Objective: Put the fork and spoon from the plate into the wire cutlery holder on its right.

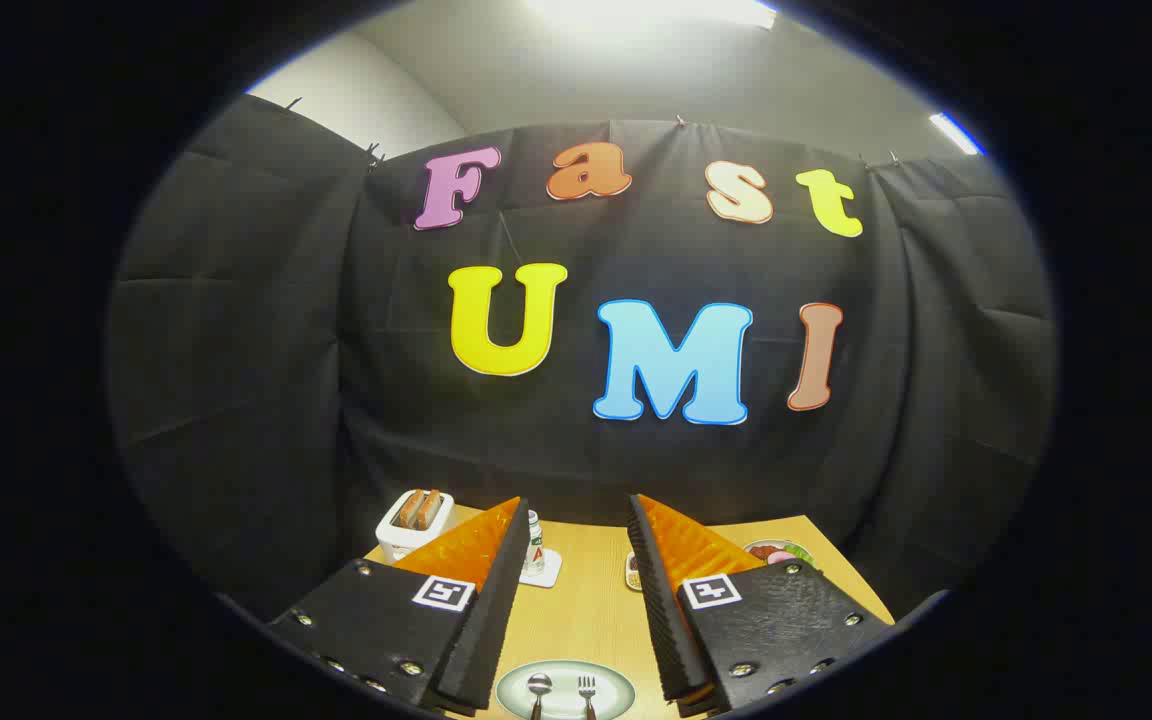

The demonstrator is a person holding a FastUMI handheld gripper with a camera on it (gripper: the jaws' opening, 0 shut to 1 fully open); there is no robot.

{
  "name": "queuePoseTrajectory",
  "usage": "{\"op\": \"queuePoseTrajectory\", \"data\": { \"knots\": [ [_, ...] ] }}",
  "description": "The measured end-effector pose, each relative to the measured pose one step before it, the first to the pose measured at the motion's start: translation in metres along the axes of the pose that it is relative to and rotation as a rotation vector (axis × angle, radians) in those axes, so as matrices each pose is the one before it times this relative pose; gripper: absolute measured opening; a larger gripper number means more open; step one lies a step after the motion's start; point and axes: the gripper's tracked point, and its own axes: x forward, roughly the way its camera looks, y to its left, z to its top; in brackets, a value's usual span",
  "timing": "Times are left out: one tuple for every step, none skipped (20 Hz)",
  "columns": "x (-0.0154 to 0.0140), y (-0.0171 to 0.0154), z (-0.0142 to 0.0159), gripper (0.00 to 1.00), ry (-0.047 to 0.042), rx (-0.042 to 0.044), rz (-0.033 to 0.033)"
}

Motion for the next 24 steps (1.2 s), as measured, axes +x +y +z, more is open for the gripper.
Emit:
{"op": "queuePoseTrajectory", "data": {
  "knots": [
    [-0.00098,-0.00109,-0.0005,0.61,-0.00043,-0.00215,-0.00094],
    [0.00029,0.00038,0.00036,0.61,0.00227,-0.00194,-0.00031],
    [0.00032,0.00081,-0.00096,0.61,0.00185,-0.00044,0.00247],
    [0.00019,0.00031,-0.0002,0.61,0.0024,-0.00094,-0.00035],
    [-0.00032,-0.0006,-0.0004,0.61,0.00035,-0.00099,0.00002],
    [0.00023,-0.0003,0.00074,0.61,0.00116,-0.00052,-0.0014],
    [-0.00018,-0.00023,-0.00023,0.61,0.00051,0.00146,0.00094],
    [0.00015,-0.00012,0.00022,0.61,0.00121,0.00203,-0.00072],
    [-0.00039,-0.00032,0.00022,0.61,-0.00114,0.00223,-0.00149],
    [0.00017,-0.00077,0.00112,0.61,-0.00098,0.00257,-0.00264],
    [-0.00036,-0.00045,-0.0005,0.61,0.00013,0.00298,-0.00282],
    [0.00047,-0.00081,0.00045,0.61,-0.0002,0.00385,-0.0037],
    [0.00083,-0.0011,-0.0017,0.61,0.00372,0.00444,-0.00445],
    [0.00091,-0.00043,-0.00244,0.61,0.00915,0.00392,-0.00014],
    [0.00207,-0.00042,-0.0054,0.61,0.01289,0.00244,-0.00189],
    [0.00204,-0.00152,-0.00657,0.61,0.02073,0.00127,-0.0036],
    [0.00385,-0.00143,-0.01137,0.61,0.02881,0.00177,-0.00393],
    [0.00465,-0.00224,-0.01398,0.61,0.04202,0.00449,-0.00987],
    [0.006,-0.00181,-0.01857,0.61,0.05485,0.00835,-0.00384],
    [0.00611,-0.00013,-0.01821,0.61,0.05179,0.00843,0.0008],
    [0.00653,-0.00317,-0.01856,0.61,0.05186,0.00597,-0.00713],
    [0.00702,-0.00301,-0.01953,0.61,0.05431,-0.00016,-0.00839],
    [0.00888,-0.00317,-0.02013,0.61,0.05412,-0.00016,-0.01142],
    [0.00764,-0.0012,-0.01976,0.61,0.04677,-0.00147,-0.00483]
  ]
}}
